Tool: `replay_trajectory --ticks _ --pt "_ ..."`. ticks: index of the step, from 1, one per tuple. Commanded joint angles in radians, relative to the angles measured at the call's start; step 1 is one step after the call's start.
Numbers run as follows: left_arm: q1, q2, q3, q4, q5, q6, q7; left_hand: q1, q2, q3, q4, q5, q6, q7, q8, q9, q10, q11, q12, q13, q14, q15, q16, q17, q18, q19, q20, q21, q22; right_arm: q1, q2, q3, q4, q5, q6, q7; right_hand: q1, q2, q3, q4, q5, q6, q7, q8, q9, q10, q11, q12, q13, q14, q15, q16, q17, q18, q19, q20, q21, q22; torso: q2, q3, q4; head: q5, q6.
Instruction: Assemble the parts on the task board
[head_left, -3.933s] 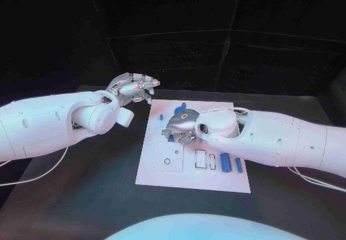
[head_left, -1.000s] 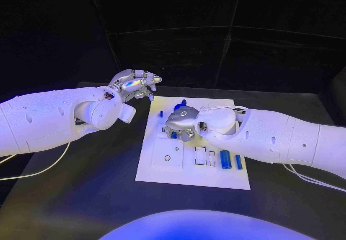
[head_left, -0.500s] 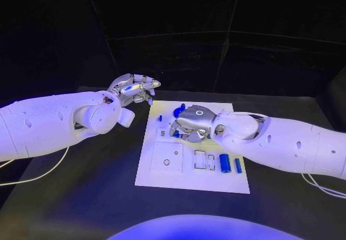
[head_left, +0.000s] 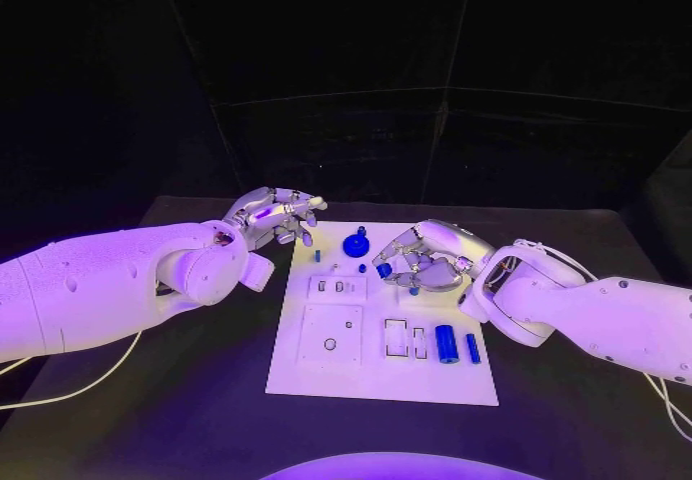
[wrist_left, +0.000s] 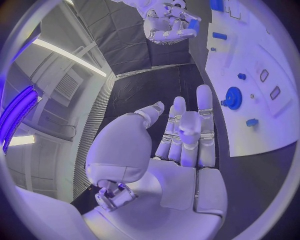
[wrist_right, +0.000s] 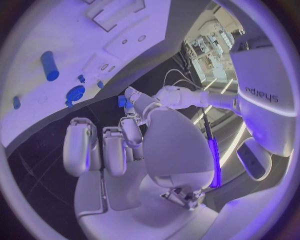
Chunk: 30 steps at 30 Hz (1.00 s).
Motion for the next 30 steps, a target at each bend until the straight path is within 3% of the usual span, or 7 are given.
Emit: replay_trajectory --ticks 1,5,7,11,14,25,30 --pt "-0.011 0.011 0.000 0.000 0.068 0.086 0.075 -0.032 0.001 -0.014 0.022 -0.001 0.015 -0.005 -0.021 -0.020 -0.008 0.000 -0.001 -0.006 -0.016 0.002 -0.016 -0.017 0.010 -0.012 0.002 -0.011 -0.006 0.002 -0.010 0.001 0.020 0.299 -0.045 0.049 -0.010 0.002 -0.005 0.003 0.006 0.022 0.016 0.005 0.001 0.003 0.006 0.005 0.002 0.087 0.009 0.004 0.184 0.002 0.003 0.006 0.004 0.000 -0.002 0.0029 -0.0029 -0.004 0.013" --pt "-0.031 0.036 0.000 -0.006 0.112 0.121 0.078 -0.093 0.005 -0.057 0.058 -0.002 0.033 -0.009 -0.046 -0.047 0.003 -0.004 0.022 -0.005 -0.005 0.001 0.016 0.015 0.012 -0.009 0.003 -0.018 -0.011 0.002 -0.021 0.002 0.037 0.416 -0.054 0.058 -0.012 0.003 -0.010 0.007 0.007 0.020 0.017 0.003 0.000 0.004 0.007 0.007 0.004 0.087 0.010 0.005 0.186 0.002 0.003 0.006 0.004 0.001 0.000 0.0030 -0.0031 -0.015 0.026" --pt "-0.040 0.052 0.001 -0.010 0.138 0.132 0.075 -0.145 0.010 -0.101 0.090 0.000 0.045 -0.014 -0.063 -0.064 0.044 -0.011 0.076 0.016 0.067 -0.008 0.145 0.150 0.013 0.021 -0.004 0.005 0.000 0.002 -0.023 0.002 0.041 0.465 -0.056 0.061 -0.012 0.004 -0.012 0.008 0.008 0.020 0.017 0.002 0.000 0.005 0.007 0.008 0.004 0.088 0.010 0.005 0.186 0.002 0.003 0.007 0.004 0.001 0.001 0.0007 -0.0010 -0.026 0.033" --pt "-0.053 0.079 0.001 -0.020 0.181 0.147 0.068 -0.193 0.032 -0.169 0.124 0.000 0.066 -0.016 -0.090 -0.093 0.071 -0.016 0.160 0.056 0.131 -0.016 0.285 0.305 0.010 0.063 -0.013 0.057 0.034 0.002 -0.022 0.002 0.049 0.518 -0.056 0.067 -0.013 0.005 -0.015 0.010 0.010 0.019 0.018 0.001 0.000 0.004 0.007 0.008 0.004 0.087 0.010 0.005 0.186 0.002 0.003 0.007 0.004 0.001 0.001 -0.0003 -0.0020 -0.030 0.042" --pt "-0.061 0.107 0.001 -0.030 0.203 0.162 0.054 -0.222 0.048 -0.226 0.151 0.001 0.077 -0.019 -0.112 -0.114 0.129 -0.020 0.279 0.168 0.169 -0.017 0.371 0.415 -0.014 0.148 -0.019 0.200 0.207 0.002 -0.018 0.002 0.056 0.542 -0.060 0.073 -0.013 0.006 -0.016 0.011 0.010 0.019 0.018 0.001 0.000 0.004 0.007 0.008 0.004 0.087 0.010 0.005 0.186 0.003 0.003 0.007 0.004 0.000 0.002 0.0000 -0.0010 -0.033 0.048" --pt "-0.071 0.153 0.001 -0.034 0.216 0.216 0.023 -0.233 0.094 -0.341 0.199 -0.001 0.103 -0.017 -0.150 -0.155 0.209 -0.018 0.440 0.340 0.198 -0.017 0.439 0.513 -0.041 0.212 -0.018 0.347 0.386 0.002 -0.004 0.005 0.059 0.557 -0.070 0.088 -0.013 0.007 -0.019 0.013 0.012 0.017 0.019 0.000 -0.001 0.004 0.008 0.008 0.005 0.088 0.011 0.005 0.186 0.003 0.003 0.007 0.004 0.000 0.001 -0.0011 0.0001 -0.036 0.055" --pt "-0.072 0.163 0.002 -0.032 0.217 0.235 0.012 -0.229 0.109 -0.365 0.201 -0.001 0.112 -0.016 -0.159 -0.164 0.225 -0.017 0.463 0.365 0.202 -0.017 0.447 0.528 -0.046 0.222 -0.018 0.373 0.416 0.002 0.008 0.007 0.058 0.557 -0.079 0.098 -0.012 0.008 -0.021 0.013 0.015 0.016 0.019 -0.001 -0.001 0.003 0.009 0.007 0.004 0.088 0.011 0.006 0.187 0.003 0.003 0.008 0.004 0.000 0.000 -0.0007 0.0010 -0.040 0.055"
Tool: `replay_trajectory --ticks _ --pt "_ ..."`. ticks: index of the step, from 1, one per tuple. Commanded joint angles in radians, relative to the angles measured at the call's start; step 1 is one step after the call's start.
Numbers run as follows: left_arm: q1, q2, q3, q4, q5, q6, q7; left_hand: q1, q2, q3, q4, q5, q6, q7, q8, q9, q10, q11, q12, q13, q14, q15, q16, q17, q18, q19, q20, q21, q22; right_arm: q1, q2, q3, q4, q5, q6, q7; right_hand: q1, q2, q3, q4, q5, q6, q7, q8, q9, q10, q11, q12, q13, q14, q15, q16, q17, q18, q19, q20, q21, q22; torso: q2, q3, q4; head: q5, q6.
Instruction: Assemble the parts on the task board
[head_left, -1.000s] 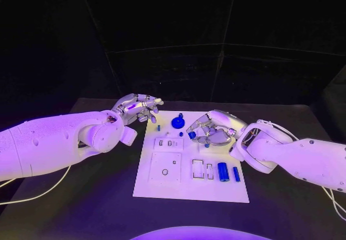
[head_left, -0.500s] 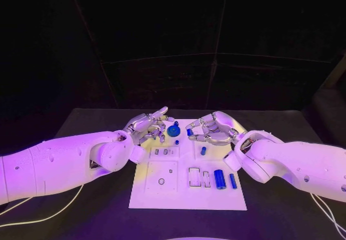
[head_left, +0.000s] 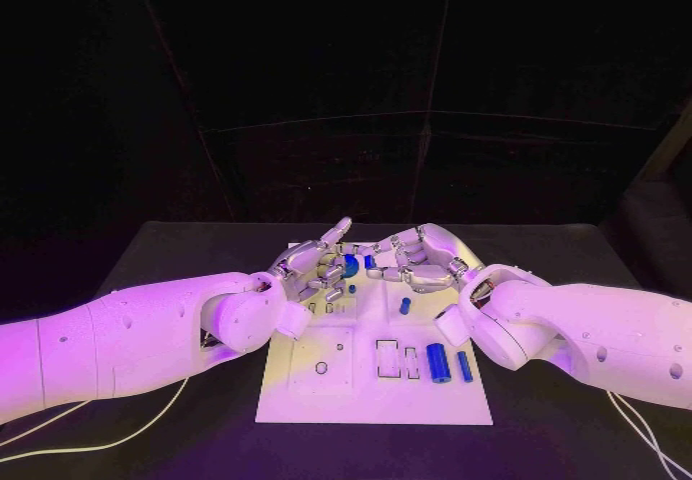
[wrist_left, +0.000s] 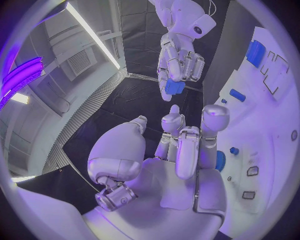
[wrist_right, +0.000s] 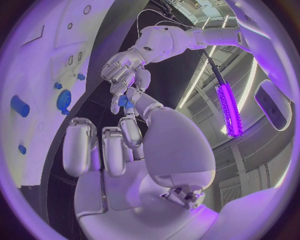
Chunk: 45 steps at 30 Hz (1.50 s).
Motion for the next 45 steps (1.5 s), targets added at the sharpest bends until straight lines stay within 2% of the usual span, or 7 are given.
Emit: replay_trajectory --ticks 1,3,8,13,24,31,45 --pt "0.001 0.004 0.001 0.002 0.014 0.055 -0.015 0.001 0.016 -0.011 -0.001 -0.001 0.008 0.000 -0.007 -0.004 0.011 0.000 0.007 0.007 0.102 0.000 0.008 0.238 -0.015 0.010 -0.001 0.007 0.009 0.002 0.005 0.002 0.001 0.020 -0.021 0.030 -0.002 0.007 -0.007 0.000 0.005 0.018 0.017 0.007 0.000 -0.002 0.006 0.003 0.000 0.087 0.005 0.005 0.187 0.003 0.002 0.008 0.003 -0.001 -0.001 -0.0003 0.0019 -0.002 0.001" --pt "0.000 0.007 0.001 0.002 0.014 0.056 -0.021 0.001 0.021 -0.020 0.000 -0.001 0.010 0.001 -0.011 -0.007 0.013 0.001 0.011 0.011 0.103 0.000 0.009 0.241 -0.016 0.011 -0.001 0.013 0.015 0.002 0.008 0.004 0.003 0.016 -0.025 0.035 -0.002 0.007 -0.008 0.000 0.006 0.018 0.017 0.006 0.000 -0.002 0.006 0.003 0.000 0.087 0.005 0.005 0.187 0.003 0.002 0.008 0.003 -0.001 -0.001 -0.0002 0.0023 -0.002 0.001" --pt "0.000 0.012 0.001 0.000 0.015 0.059 -0.042 0.000 0.031 -0.034 0.001 -0.001 0.014 0.003 -0.017 -0.013 0.016 0.003 0.017 0.017 0.104 0.001 0.012 0.245 -0.017 0.013 0.000 0.022 0.026 0.002 0.020 0.027 0.002 0.000 -0.032 0.045 -0.002 0.008 -0.008 0.000 0.007 0.018 0.017 0.006 0.000 -0.002 0.006 0.003 0.001 0.088 0.005 0.006 0.187 0.003 0.002 0.008 0.003 -0.001 0.000 0.0005 -0.0010 -0.001 0.002" --pt "0.000 0.015 0.001 0.000 0.014 0.062 -0.056 -0.001 0.036 -0.042 0.002 -0.001 0.016 0.005 -0.020 -0.015 0.019 0.004 0.022 0.023 0.105 0.002 0.014 0.249 -0.019 0.016 0.001 0.029 0.033 0.001 0.026 0.034 -0.001 -0.007 -0.034 0.050 -0.001 0.008 -0.008 0.000 0.007 0.018 0.017 0.006 0.000 -0.002 0.006 0.003 0.001 0.088 0.005 0.007 0.188 0.003 0.002 0.008 0.003 -0.001 0.000 -0.0005 0.0010 -0.005 0.002" --pt "0.000 0.016 0.001 0.005 0.012 0.086 -0.059 0.005 0.063 -0.068 0.000 -0.001 0.050 -0.001 -0.017 -0.021 0.033 -0.001 0.040 0.045 0.108 0.000 0.020 0.259 -0.022 0.024 0.001 0.051 0.061 0.001 0.040 0.038 -0.026 -0.019 -0.024 0.044 -0.001 0.008 -0.009 0.000 0.008 0.018 0.017 0.006 0.000 -0.002 0.006 0.003 0.001 0.088 0.005 0.007 0.189 0.003 0.002 0.008 0.003 -0.001 0.000 -0.0017 0.0032 -0.005 -0.003" --pt "0.000 0.012 0.001 0.008 0.013 0.086 -0.039 0.005 0.078 -0.079 0.002 -0.001 0.061 -0.005 -0.018 -0.023 0.046 -0.003 0.052 0.061 0.109 -0.002 0.021 0.263 -0.025 0.030 -0.001 0.064 0.078 0.001 0.048 0.038 -0.038 -0.029 -0.008 0.032 0.001 0.009 -0.010 0.000 0.009 0.018 0.018 0.006 0.000 -0.003 0.006 0.003 0.001 0.088 0.005 0.006 0.188 0.003 0.002 0.009 0.003 -0.002 0.000 -0.0011 0.0004 -0.002 -0.005" --pt "0.000 0.007 0.001 0.004 0.034 0.109 -0.017 0.008 0.105 -0.094 0.000 -0.001 0.076 -0.009 -0.020 -0.027 0.056 -0.007 0.059 0.073 0.109 -0.005 0.021 0.263 -0.028 0.036 -0.004 0.078 0.097 0.001 0.052 0.038 -0.044 -0.058 0.009 0.021 0.002 0.009 -0.010 -0.001 0.010 0.020 0.017 0.007 0.001 -0.003 0.006 0.003 0.001 0.088 0.005 0.007 0.188 0.003 0.002 0.009 0.003 -0.001 0.000 0.0001 0.0015 -0.005 -0.006"
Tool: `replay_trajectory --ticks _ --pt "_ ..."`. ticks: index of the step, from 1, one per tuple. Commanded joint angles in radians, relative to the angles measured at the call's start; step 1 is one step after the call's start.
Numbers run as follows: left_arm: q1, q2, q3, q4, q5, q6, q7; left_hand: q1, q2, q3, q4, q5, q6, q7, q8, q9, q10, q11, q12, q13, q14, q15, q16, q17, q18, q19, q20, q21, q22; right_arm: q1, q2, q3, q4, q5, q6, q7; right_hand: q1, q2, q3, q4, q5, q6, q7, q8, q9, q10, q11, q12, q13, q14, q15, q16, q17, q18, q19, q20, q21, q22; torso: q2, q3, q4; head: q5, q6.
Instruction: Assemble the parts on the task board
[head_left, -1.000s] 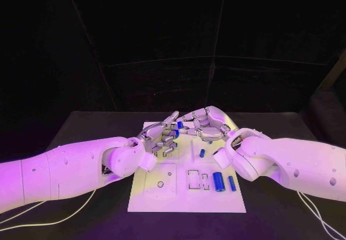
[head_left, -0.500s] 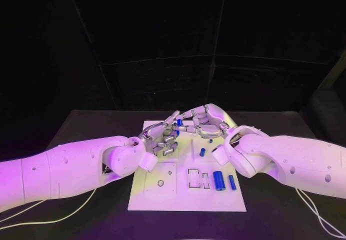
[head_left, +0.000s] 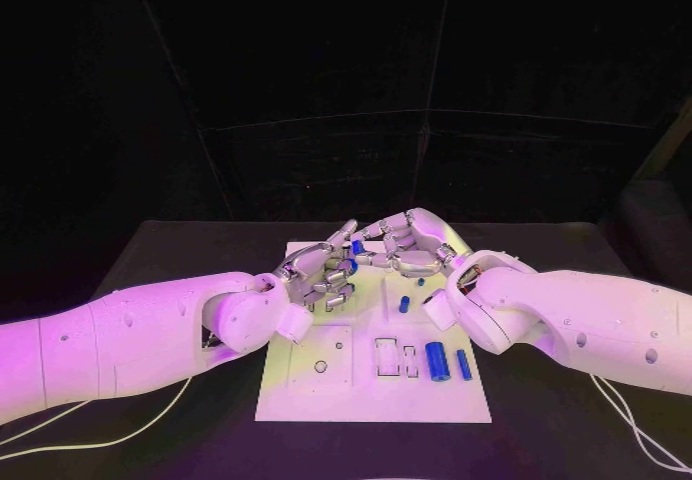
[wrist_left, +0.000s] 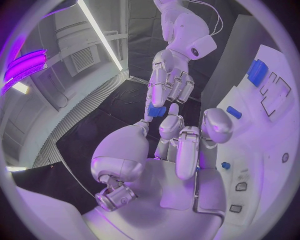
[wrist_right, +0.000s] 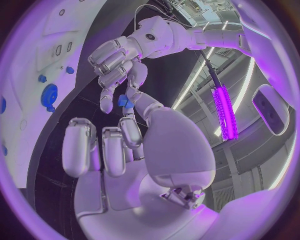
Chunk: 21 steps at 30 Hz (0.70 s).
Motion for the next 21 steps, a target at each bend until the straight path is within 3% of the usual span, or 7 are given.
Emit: replay_trajectory --ticks 1,10,21 --pt "0.001 -0.001 0.001 -0.001 0.011 0.029 0.021 0.001 0.013 -0.007 0.000 -0.001 0.012 -0.003 -0.003 -0.001 0.006 0.000 0.002 0.001 0.109 -0.005 0.007 0.263 -0.013 0.004 -0.001 0.007 0.002 0.002 0.001 0.001 -0.001 -0.019 0.015 -0.001 0.001 0.011 -0.005 -0.001 0.005 0.024 0.013 0.004 0.003 -0.003 0.006 0.003 0.001 0.088 0.006 0.007 0.189 0.003 -0.001 0.005 0.003 -0.001 0.000 0.0008 0.0000 0.002 -0.003" --pt "0.001 -0.002 0.001 -0.002 0.018 0.037 0.017 0.022 0.040 -0.013 -0.008 0.000 0.045 -0.014 0.008 0.008 0.006 -0.009 -0.001 -0.002 0.109 -0.012 0.007 0.263 -0.013 0.002 -0.006 0.012 0.006 0.002 0.000 0.001 -0.006 -0.021 0.017 -0.002 0.002 0.011 -0.006 -0.001 0.006 0.025 0.013 0.004 0.004 -0.004 0.006 0.002 0.000 0.088 0.006 0.006 0.188 0.003 -0.002 0.006 0.003 -0.002 0.000 0.0005 -0.0003 0.004 -0.006" --pt "0.001 -0.006 0.001 -0.003 0.038 0.044 0.023 0.026 0.044 -0.014 -0.011 0.001 0.049 -0.016 0.010 0.010 0.008 -0.011 -0.001 0.000 0.109 -0.013 0.007 0.263 -0.014 0.004 -0.008 0.015 0.011 0.002 -0.003 0.001 -0.008 -0.023 0.021 -0.004 0.002 0.011 -0.006 -0.001 0.006 0.025 0.013 0.004 0.004 -0.004 0.006 0.002 0.000 0.088 0.006 0.006 0.188 0.003 -0.002 0.006 0.003 -0.002 0.000 0.0001 0.0004 0.004 -0.009"
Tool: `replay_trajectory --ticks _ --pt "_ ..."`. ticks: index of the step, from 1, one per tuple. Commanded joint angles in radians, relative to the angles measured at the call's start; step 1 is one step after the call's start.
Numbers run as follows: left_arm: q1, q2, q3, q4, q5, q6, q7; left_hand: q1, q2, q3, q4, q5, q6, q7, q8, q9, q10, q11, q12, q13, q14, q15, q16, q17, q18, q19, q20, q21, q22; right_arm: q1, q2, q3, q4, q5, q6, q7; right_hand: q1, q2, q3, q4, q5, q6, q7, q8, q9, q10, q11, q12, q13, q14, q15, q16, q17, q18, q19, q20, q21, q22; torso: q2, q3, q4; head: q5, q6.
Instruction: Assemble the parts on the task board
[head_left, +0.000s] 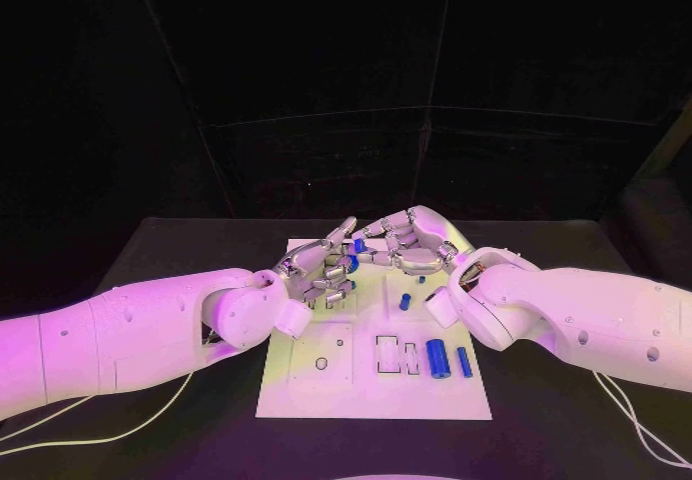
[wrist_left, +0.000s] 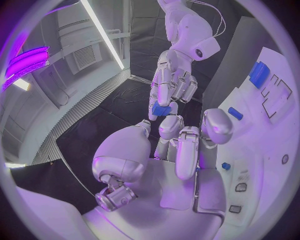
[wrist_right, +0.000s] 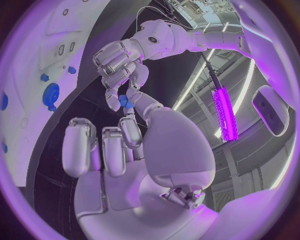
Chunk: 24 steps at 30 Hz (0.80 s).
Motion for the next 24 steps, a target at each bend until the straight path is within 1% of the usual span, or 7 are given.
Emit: replay_trajectory --ticks 1,5,9,14,20,24 --pt "0.001 -0.002 0.001 0.001 0.019 0.023 0.021 0.003 0.012 -0.005 -0.001 0.001 0.007 -0.003 0.005 0.002 0.003 -0.007 -0.001 0.001 0.105 -0.010 0.007 0.263 -0.014 0.002 -0.006 0.007 0.003 0.002 -0.002 0.001 -0.001 -0.006 0.010 0.003 0.000 0.007 -0.004 0.000 0.003 0.021 0.017 0.004 0.004 -0.004 0.006 0.002 0.000 0.088 0.006 0.006 0.188 0.003 -0.002 0.006 0.003 -0.002 0.000 -0.0003 0.0010 0.001 -0.001" --pt "0.001 -0.004 0.001 0.000 0.023 0.023 0.024 0.005 0.014 -0.005 -0.003 0.001 0.009 -0.003 0.006 0.003 0.004 -0.007 -0.001 0.002 0.105 -0.010 0.007 0.263 -0.014 0.003 -0.006 0.008 0.005 0.002 -0.004 0.001 -0.001 -0.007 0.010 0.003 0.000 0.007 -0.004 0.000 0.003 0.021 0.017 0.004 0.004 -0.004 0.006 0.002 0.000 0.088 0.006 0.006 0.188 0.003 -0.002 0.006 0.003 -0.002 0.000 0.0007 0.0004 0.002 -0.001" --pt "0.001 -0.006 0.001 -0.001 0.024 0.023 0.026 0.007 0.015 -0.006 -0.005 0.001 0.011 -0.004 0.007 0.004 0.006 -0.008 0.000 0.004 0.105 -0.011 0.007 0.263 -0.015 0.004 -0.007 0.010 0.008 0.002 -0.006 0.001 -0.003 -0.007 0.009 0.002 0.000 0.007 -0.004 0.000 0.003 0.021 0.017 0.004 0.004 -0.004 0.006 0.002 0.000 0.088 0.006 0.006 0.188 0.003 -0.002 0.006 0.003 -0.002 0.000 -0.0003 0.0000 0.002 -0.001" --pt "0.001 -0.010 0.001 -0.001 0.025 0.024 0.029 0.011 0.017 -0.006 -0.007 0.001 0.013 -0.005 0.007 0.006 0.008 -0.009 0.002 0.006 0.105 -0.012 0.007 0.263 -0.015 0.005 -0.008 0.013 0.011 0.002 -0.010 0.001 -0.004 -0.008 0.008 0.002 0.001 0.007 -0.006 0.001 0.004 0.023 0.017 0.005 0.004 -0.004 0.007 0.003 0.001 0.088 0.006 0.006 0.188 0.003 -0.001 0.006 0.003 -0.001 0.000 -0.0002 0.0003 0.002 -0.001" --pt "0.001 -0.014 0.001 -0.002 0.025 0.022 0.030 0.014 0.019 -0.006 -0.010 0.001 0.015 -0.006 0.008 0.007 0.009 -0.010 0.002 0.007 0.105 -0.013 0.007 0.263 -0.015 0.005 -0.008 0.013 0.011 0.002 -0.012 0.001 -0.003 -0.010 0.007 0.003 0.001 0.007 -0.006 0.001 0.004 0.023 0.017 0.005 0.004 -0.004 0.007 0.003 0.001 0.088 0.006 0.006 0.188 0.003 -0.001 0.006 0.003 -0.001 0.000 0.0006 0.0008 0.003 -0.003" --pt "0.001 -0.015 0.001 -0.003 0.025 0.021 0.029 0.015 0.020 -0.007 -0.011 0.001 0.015 -0.006 0.008 0.008 0.009 -0.010 0.001 0.007 0.105 -0.013 0.007 0.263 -0.015 0.006 -0.009 0.014 0.012 0.002 -0.013 0.001 -0.001 -0.010 0.007 0.004 0.001 0.007 -0.006 0.001 0.004 0.023 0.017 0.005 0.004 -0.004 0.007 0.003 0.001 0.088 0.006 0.006 0.188 0.003 -0.001 0.006 0.003 -0.001 0.000 0.0004 0.0009 0.003 -0.003"
